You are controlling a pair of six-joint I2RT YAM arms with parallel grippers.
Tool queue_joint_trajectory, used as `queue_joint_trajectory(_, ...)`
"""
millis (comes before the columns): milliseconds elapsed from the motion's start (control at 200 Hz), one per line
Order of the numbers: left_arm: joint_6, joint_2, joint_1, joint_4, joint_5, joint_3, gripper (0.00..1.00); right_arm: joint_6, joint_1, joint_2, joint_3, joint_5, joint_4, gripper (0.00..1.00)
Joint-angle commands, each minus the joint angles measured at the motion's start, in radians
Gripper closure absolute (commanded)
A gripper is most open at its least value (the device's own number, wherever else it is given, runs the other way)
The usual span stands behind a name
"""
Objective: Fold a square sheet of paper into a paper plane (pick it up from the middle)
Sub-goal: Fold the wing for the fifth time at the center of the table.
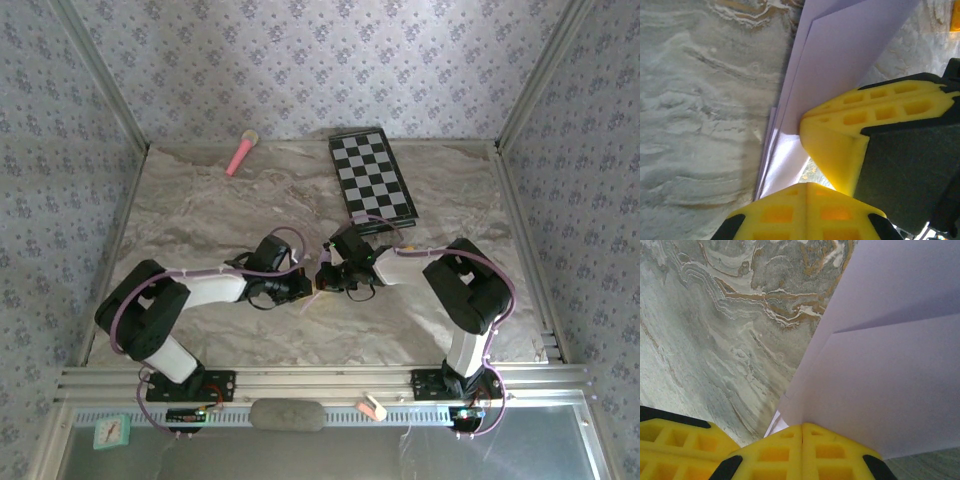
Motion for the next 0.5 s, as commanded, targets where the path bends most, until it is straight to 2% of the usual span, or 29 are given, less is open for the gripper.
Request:
queue_joint_trajectory(0,-0.02,0.023,-0.01,0.054,0.028,0.012,0.95,0.013,0.002,0.005,0.005,0.005,-0.084,1.0)
queue_joint_trajectory(270,-0.022,0.064,-0.011,-0.037,-0.05,0.006,1.0,-0.005,-0.023,-0.064,0.011,-0.021,-0.039,0.99)
queue_joint_trajectory(495,-0.026,0.075,-0.01,-0.073,-0.073,0.008,1.0,-0.101,-0.07,-0.1,0.02,0.036,-0.078,0.9)
